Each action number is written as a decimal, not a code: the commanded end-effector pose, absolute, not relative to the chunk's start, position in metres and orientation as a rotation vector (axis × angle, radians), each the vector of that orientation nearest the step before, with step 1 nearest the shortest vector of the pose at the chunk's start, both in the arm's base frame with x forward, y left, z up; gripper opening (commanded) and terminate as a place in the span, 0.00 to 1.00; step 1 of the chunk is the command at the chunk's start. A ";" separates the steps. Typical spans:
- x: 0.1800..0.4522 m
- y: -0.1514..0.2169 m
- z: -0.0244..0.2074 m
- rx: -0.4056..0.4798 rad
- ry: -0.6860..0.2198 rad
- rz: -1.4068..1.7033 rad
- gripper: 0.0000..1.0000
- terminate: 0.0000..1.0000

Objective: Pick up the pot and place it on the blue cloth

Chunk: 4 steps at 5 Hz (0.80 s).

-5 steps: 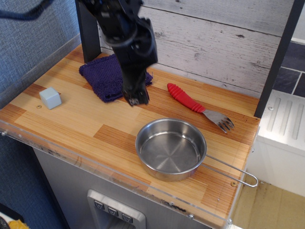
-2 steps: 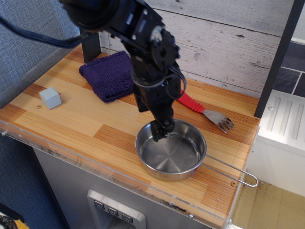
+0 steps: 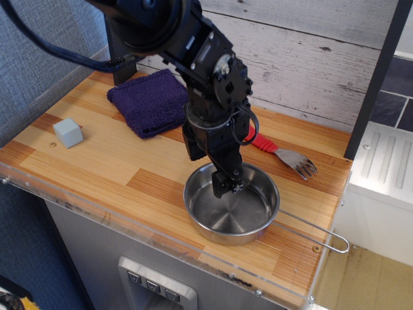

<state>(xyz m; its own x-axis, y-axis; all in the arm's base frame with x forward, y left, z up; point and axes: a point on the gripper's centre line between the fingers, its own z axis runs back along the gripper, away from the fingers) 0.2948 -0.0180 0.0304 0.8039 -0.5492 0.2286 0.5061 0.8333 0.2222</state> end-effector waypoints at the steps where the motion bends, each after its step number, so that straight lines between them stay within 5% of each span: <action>1: 0.311 -0.006 0.036 0.124 -0.313 -0.521 1.00 0.00; 2: 0.310 -0.003 0.036 0.127 -0.301 -0.511 0.00 0.00; 4: 0.302 -0.005 0.033 0.122 -0.285 -0.499 0.00 0.00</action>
<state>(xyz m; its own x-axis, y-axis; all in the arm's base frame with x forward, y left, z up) 0.2959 -0.0020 0.0221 0.8516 -0.4780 0.2150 0.4507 0.8773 0.1650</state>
